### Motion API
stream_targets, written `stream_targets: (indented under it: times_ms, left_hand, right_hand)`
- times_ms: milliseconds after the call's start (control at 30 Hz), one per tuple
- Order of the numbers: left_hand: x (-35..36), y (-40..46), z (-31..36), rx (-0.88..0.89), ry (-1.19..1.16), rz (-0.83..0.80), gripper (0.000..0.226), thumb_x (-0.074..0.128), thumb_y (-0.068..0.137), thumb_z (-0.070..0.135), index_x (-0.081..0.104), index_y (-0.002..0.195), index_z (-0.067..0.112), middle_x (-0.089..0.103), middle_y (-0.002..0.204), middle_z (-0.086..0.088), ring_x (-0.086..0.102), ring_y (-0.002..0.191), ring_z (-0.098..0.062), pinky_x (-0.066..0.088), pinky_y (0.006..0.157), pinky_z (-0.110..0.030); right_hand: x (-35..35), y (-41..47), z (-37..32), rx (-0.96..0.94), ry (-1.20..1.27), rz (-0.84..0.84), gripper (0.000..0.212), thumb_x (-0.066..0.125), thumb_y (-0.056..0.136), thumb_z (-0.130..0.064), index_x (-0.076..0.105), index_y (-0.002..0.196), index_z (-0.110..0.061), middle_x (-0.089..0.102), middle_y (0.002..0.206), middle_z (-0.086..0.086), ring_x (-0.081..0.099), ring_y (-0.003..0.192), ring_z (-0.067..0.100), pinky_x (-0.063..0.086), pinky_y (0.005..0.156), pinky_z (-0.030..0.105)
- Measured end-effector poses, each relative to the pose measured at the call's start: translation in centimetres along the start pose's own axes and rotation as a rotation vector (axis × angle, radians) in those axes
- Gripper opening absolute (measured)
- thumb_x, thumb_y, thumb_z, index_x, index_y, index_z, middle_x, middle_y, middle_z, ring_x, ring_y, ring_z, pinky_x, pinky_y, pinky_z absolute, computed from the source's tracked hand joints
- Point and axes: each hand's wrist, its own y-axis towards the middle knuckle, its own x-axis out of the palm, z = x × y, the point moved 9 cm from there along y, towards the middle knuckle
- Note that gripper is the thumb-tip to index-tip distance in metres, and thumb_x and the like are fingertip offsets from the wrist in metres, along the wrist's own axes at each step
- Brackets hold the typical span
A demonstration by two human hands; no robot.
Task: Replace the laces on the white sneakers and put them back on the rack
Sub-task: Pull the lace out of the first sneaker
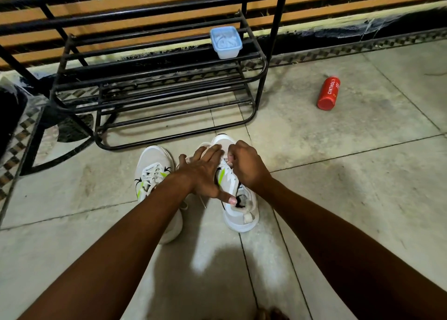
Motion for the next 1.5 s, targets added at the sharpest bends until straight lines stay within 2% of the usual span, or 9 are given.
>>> stream_targets:
  times_ms: [300,433,633,733,833,967,1233,1367,1500]
  left_hand:
    - [-0.5,-0.2,0.4,-0.040,0.119,0.015,0.154,0.065,0.043,0.100,-0.014,0.160,0.036,-0.016,0.168,0.017,-0.007,0.156,-0.028,0.005,0.115,-0.073]
    - [-1.0,0.1,0.7,-0.016,0.167,0.060,0.154,0.062,0.040,0.102,-0.001,0.162,0.030,-0.009,0.167,0.012,-0.009,0.155,-0.029,0.004,0.114,-0.076]
    - [-0.2,0.5,0.2,-0.021,0.156,0.013,0.157,0.058,0.041,0.104,-0.009,0.163,0.032,-0.026,0.169,0.011,-0.028,0.155,-0.023,-0.009,0.113,-0.076]
    - [-0.2,0.5,0.4,-0.016,0.162,0.010,0.156,0.059,0.042,0.103,-0.009,0.163,0.031,-0.022,0.170,0.011,-0.024,0.156,-0.023,-0.009,0.113,-0.076]
    - [-0.4,0.5,0.8,0.000,0.157,0.021,0.155,0.060,0.044,0.102,-0.006,0.163,0.028,-0.014,0.171,0.011,-0.016,0.157,-0.023,-0.005,0.114,-0.076]
    - [-0.3,0.5,1.2,0.021,0.197,0.016,0.150,0.061,0.050,0.100,-0.001,0.164,0.025,-0.010,0.172,0.008,-0.012,0.158,-0.023,-0.004,0.114,-0.077]
    - [-0.5,0.5,1.2,0.005,0.206,0.025,0.151,0.058,0.046,0.103,0.008,0.163,0.021,0.003,0.169,0.004,-0.002,0.157,-0.024,0.000,0.113,-0.078]
    - [-0.5,0.4,1.1,-0.012,0.201,-0.008,0.152,0.057,0.047,0.103,0.003,0.163,0.021,-0.002,0.171,0.004,-0.005,0.158,-0.025,-0.004,0.112,-0.079]
    - [-0.5,0.3,1.1,-0.017,0.209,-0.037,0.153,0.059,0.047,0.102,0.003,0.164,0.020,-0.001,0.171,0.004,-0.005,0.158,-0.025,-0.004,0.111,-0.080]
  right_hand:
    - [-0.1,-1.2,7.4,0.633,0.595,0.323,0.006,0.066,0.084,-0.004,0.062,0.081,-0.008,0.075,0.081,0.010,0.071,0.063,0.016,0.060,0.067,0.034]
    - [0.1,0.1,5.9,0.446,0.650,0.182,0.012,0.063,0.077,-0.006,0.057,0.077,-0.016,0.069,0.076,0.004,0.067,0.074,0.022,0.055,0.075,0.037]
    - [-0.2,1.8,2.7,-0.156,-0.036,-0.082,0.013,0.071,0.084,-0.009,0.064,0.089,-0.019,0.048,0.079,-0.017,0.047,0.081,0.011,0.032,0.084,0.029]
    - [0.0,2.1,2.3,-0.213,-0.092,-0.061,0.012,0.068,0.094,-0.018,0.064,0.083,-0.020,0.043,0.082,-0.017,0.036,0.086,0.011,0.025,0.079,0.028]
    - [-1.3,1.7,5.8,0.233,0.397,0.151,0.025,0.063,0.099,-0.029,0.063,0.075,-0.020,0.063,0.077,-0.004,0.058,0.079,0.020,0.042,0.078,0.031]
    - [-0.5,-1.1,9.4,0.780,0.851,0.294,0.039,0.056,0.104,-0.020,0.054,0.066,-0.009,0.045,0.052,0.004,0.042,0.047,0.018,0.037,0.049,0.024]
    - [-4.1,2.3,2.9,0.041,0.018,-0.162,0.013,0.080,0.082,-0.015,0.069,0.074,-0.015,0.057,0.068,-0.015,0.053,0.066,-0.003,0.035,0.064,0.020]
    - [-3.6,1.3,4.8,0.219,0.348,0.120,0.016,0.071,0.090,-0.009,0.064,0.077,-0.017,0.055,0.080,-0.004,0.054,0.067,0.006,0.042,0.066,0.018]
    - [-2.9,-0.3,8.5,0.631,1.170,0.339,0.014,0.051,0.105,-0.013,0.058,0.094,-0.007,0.059,0.071,0.001,0.043,0.048,0.007,0.031,0.041,0.019]
